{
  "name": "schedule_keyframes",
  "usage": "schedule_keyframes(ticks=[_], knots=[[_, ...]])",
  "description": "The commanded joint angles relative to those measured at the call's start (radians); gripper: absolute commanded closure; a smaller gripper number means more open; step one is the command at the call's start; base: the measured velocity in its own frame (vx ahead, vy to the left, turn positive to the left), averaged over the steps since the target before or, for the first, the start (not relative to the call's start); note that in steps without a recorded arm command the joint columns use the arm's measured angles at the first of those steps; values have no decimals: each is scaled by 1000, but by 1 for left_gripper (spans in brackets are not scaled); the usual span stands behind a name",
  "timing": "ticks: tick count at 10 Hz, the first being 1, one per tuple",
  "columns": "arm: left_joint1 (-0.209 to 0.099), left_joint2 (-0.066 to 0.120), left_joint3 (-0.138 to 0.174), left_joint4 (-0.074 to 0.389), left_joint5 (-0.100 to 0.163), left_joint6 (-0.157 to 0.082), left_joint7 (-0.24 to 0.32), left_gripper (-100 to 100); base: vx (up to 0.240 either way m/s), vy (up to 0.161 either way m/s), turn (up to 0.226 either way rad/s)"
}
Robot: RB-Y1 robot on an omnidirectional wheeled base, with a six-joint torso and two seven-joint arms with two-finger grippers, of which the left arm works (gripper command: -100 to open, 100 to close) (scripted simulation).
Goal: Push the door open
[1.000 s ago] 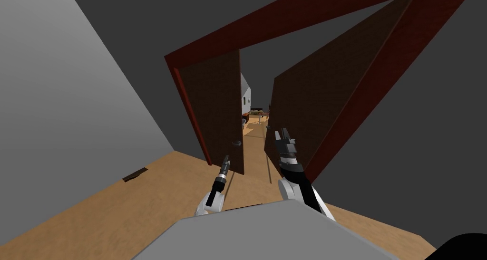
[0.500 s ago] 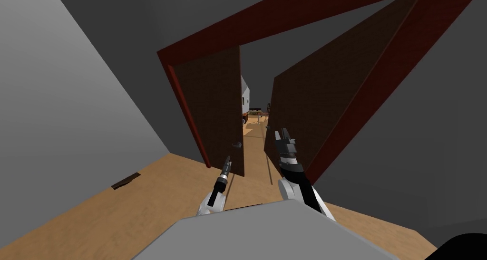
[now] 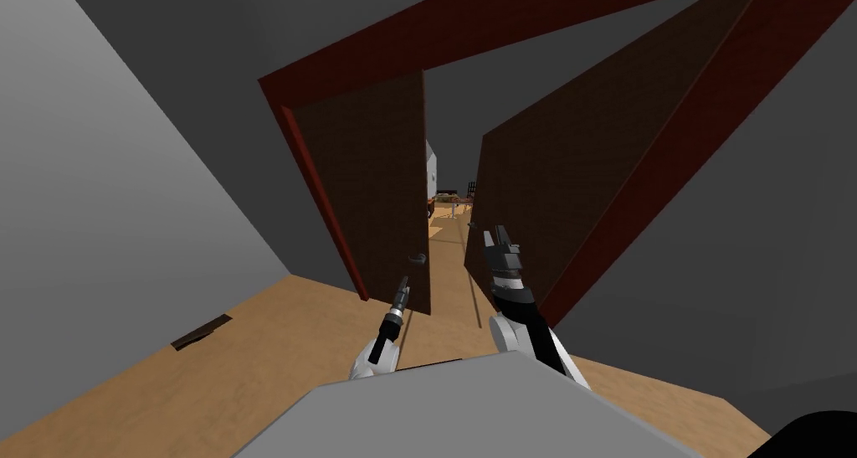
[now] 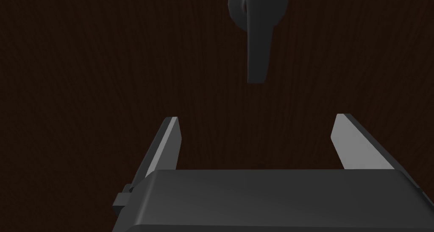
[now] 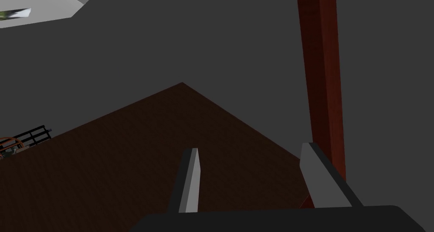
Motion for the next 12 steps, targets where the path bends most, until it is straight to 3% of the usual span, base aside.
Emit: schedule_keyframes(ticks=[1,4,6,8,12], knots=[[-15,-8,-6,35,0,-9,-3,-100,64,51,-70],[-33,-19,-13,76,0,-17,-7,-100,68,53,-49],[-27,-1,-10,67,0,-14,-6,-100,56,-11,-17],[-27,6,-7,69,1,-16,-7,-100,156,-31,-19],[-27,3,2,75,4,-21,-10,-100,200,-58,-26]])
